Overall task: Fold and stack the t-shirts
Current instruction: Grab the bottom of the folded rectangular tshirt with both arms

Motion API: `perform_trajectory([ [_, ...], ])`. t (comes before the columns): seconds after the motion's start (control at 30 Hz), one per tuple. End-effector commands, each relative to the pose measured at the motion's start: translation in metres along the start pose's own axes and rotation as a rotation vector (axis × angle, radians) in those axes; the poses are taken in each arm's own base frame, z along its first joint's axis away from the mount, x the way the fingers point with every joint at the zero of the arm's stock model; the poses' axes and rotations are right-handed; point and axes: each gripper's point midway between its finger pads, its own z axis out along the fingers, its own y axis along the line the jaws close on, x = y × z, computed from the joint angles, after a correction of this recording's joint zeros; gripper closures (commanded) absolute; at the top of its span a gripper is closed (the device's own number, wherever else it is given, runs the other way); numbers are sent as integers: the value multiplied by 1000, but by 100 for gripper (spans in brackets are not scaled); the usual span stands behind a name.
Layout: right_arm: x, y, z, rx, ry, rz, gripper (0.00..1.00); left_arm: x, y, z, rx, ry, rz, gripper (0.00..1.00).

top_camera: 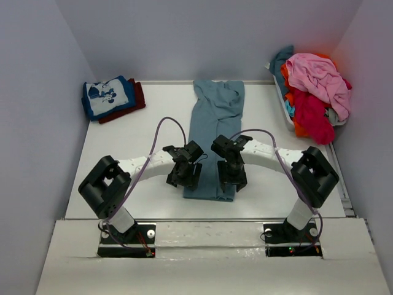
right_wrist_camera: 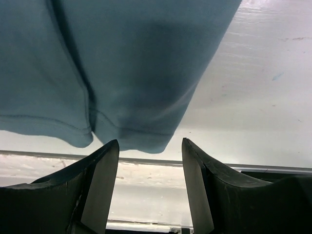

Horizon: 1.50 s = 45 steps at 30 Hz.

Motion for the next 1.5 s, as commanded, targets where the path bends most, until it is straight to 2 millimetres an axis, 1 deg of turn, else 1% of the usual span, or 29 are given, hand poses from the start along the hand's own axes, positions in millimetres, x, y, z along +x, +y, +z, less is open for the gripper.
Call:
perform_trajectory([
  [0.0, 6, -9, 14, 24, 25, 22, 40, -4, -2, -4, -2, -13, 13, 19],
  [0.13, 13, -12, 34, 34, 60, 28, 40, -1, -4, -4, 2, -9, 24, 19],
  [0.17, 15, -16, 35, 36, 73, 38, 40, -1, -4, -4, 1, -8, 24, 19],
  [0.2, 17, -15, 39, 25, 79, 40, 40, -1, -4, -4, 1, -6, 25, 19],
  [0.33, 16, -11, 44, 7, 78, 40, 40, -1, -5, -4, 11, -5, 28, 20],
  [0.37, 12, -11, 45, -1, 72, 48, 40, -2, -6, -4, 13, -7, 36, 20],
  [0.53, 9, -5, 49, -41, 76, 47, 41, -2, -9, -4, 17, -2, 71, 21],
  [0.63, 5, -1, 46, -53, 68, 48, 41, 0, -20, -6, 62, 9, 84, 24],
  [0.67, 3, 1, 45, -58, 63, 48, 42, -2, -21, -7, 70, 7, 90, 30],
  [0.7, 2, 2, 44, -60, 61, 51, 43, -1, -24, -8, 82, 12, 90, 32],
  [0.77, 1, 3, 41, -66, 54, 57, 44, -2, -26, -7, 92, 17, 95, 33],
  [0.8, -2, 2, 40, -67, 48, 67, 44, 0, -30, -7, 100, 23, 110, 36],
  [0.9, -2, 2, 37, -72, 43, 71, 46, 1, -31, -6, 101, 33, 112, 41],
  [0.93, -2, 3, 36, -76, 39, 72, 46, 3, -35, -6, 112, 42, 121, 42],
  [1.1, -1, 3, 34, -85, 38, 74, 46, 15, -39, -1, 138, 72, 120, 43],
  [1.17, 1, 3, 35, -89, 41, 76, 46, 20, -37, 1, 139, 81, 114, 44],
  [1.2, 1, 3, 34, -94, 40, 75, 46, 21, -40, 1, 148, 77, 119, 46],
  [1.33, 3, 5, 34, -109, 44, 79, 48, 32, -40, 6, 157, 98, 111, 48],
  [1.4, 4, 5, 36, -116, 46, 82, 51, 35, -39, 7, 162, 99, 99, 55],
  [1.43, 5, 6, 37, -120, 51, 81, 55, 37, -41, 7, 164, 100, 105, 57],
  [1.47, 4, 7, 37, -125, 48, 82, 58, 40, -39, 8, 160, 107, 102, 62],
])
